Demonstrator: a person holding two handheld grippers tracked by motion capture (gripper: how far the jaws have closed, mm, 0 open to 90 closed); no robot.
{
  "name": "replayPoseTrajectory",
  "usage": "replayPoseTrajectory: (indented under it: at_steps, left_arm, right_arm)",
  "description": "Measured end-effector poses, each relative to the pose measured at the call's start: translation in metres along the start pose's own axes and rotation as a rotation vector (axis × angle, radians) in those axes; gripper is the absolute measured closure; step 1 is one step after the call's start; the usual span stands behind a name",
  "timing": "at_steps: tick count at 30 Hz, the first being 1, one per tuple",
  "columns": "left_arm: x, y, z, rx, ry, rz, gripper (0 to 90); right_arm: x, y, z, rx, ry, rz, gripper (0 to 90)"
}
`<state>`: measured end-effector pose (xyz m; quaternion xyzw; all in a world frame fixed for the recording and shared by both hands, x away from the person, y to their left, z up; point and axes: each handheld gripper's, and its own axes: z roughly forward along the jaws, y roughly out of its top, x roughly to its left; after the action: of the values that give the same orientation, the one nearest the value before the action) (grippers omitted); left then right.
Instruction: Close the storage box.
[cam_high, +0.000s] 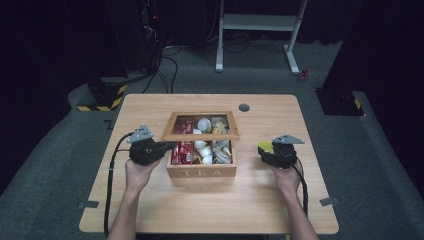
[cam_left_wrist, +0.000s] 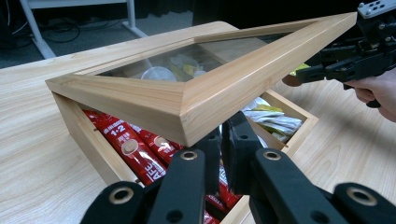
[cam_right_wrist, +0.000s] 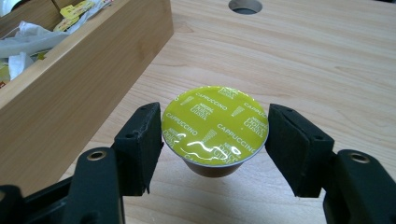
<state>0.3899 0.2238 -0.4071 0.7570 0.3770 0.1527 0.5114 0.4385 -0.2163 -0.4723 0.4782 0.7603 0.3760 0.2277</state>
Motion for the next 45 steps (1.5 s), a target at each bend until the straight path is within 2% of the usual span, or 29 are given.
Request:
replayPoseTrajectory:
  at_steps: [2, 10, 14, 26, 45]
  left_arm:
    - [0.000, 0.000, 0.000, 0.000, -0.003, 0.001, 85.6]
    - [0.000, -0.001, 0.000, 0.000, -0.004, -0.002, 85.6]
    - [0.000, -0.001, 0.000, 0.001, -0.004, 0.003, 85.6]
    - [0.000, -0.003, 0.000, 0.004, -0.003, -0.002, 85.8]
    - [-0.001, -0.005, 0.001, 0.009, -0.001, -0.008, 86.0]
  right_arm:
    - [-0.001, 0.000, 0.002, 0.001, 0.013, 0.011, 37.2]
    - [0.000, -0.002, 0.011, 0.007, 0.019, 0.019, 37.2]
    - [-0.002, -0.003, 0.016, 0.016, 0.025, 0.037, 37.2]
    - [0.001, -0.005, 0.027, 0.038, 0.019, 0.024, 37.1]
    - [0.001, -0.007, 0.033, 0.048, 0.022, 0.016, 36.4]
